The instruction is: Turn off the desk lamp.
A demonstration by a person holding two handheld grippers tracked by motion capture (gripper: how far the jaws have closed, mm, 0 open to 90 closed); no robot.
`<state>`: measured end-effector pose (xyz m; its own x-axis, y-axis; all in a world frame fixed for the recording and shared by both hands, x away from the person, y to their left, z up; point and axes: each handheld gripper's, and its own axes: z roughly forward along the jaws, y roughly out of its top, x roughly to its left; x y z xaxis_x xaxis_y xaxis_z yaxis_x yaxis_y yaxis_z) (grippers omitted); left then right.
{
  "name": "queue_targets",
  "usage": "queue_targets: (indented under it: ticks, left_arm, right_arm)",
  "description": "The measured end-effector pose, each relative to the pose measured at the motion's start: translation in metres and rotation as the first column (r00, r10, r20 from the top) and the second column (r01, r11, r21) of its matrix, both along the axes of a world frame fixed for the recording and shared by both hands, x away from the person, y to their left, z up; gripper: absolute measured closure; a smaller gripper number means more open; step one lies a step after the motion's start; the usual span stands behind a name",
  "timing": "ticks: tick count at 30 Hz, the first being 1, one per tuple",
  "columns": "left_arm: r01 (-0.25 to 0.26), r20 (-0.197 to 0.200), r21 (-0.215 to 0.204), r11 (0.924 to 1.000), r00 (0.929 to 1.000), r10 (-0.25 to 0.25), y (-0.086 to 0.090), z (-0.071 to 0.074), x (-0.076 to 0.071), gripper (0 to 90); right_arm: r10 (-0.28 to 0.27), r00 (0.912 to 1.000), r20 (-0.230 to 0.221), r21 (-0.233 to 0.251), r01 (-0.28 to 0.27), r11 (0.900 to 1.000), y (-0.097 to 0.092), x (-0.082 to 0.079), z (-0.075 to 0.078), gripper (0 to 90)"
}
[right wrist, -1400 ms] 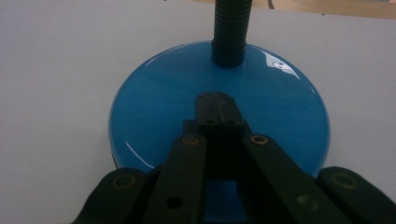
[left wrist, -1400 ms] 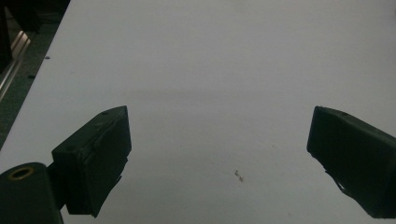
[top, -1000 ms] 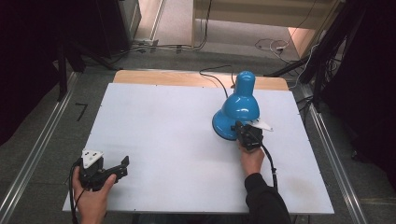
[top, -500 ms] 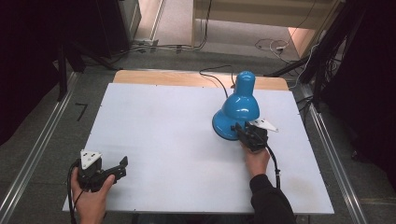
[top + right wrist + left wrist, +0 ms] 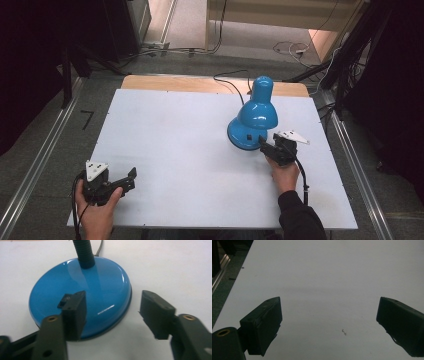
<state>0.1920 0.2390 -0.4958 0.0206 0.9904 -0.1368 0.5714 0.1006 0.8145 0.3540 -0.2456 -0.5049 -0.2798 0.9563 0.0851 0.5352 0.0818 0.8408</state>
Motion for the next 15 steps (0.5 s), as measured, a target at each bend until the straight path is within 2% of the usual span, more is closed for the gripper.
queue_targets:
  ticks: [6, 15]
  left_arm:
    - [0.004, 0.001, 0.007, 1.0000, 1.0000, -0.004, -0.002, 0.000, 0.000, 7.0]
    - [0.003, 0.001, 0.006, 1.0000, 1.0000, -0.003, -0.002, 0.001, 0.000, 7.0]
  right_arm:
    - [0.015, 0.9996, -0.025, -0.030, -0.016, 0.9994, -0.008, -0.008, 0.002, 26.8]
    - [0.030, 0.9986, -0.044, -0.027, -0.032, 0.9991, -0.022, -0.019, 0.007, 24.6]
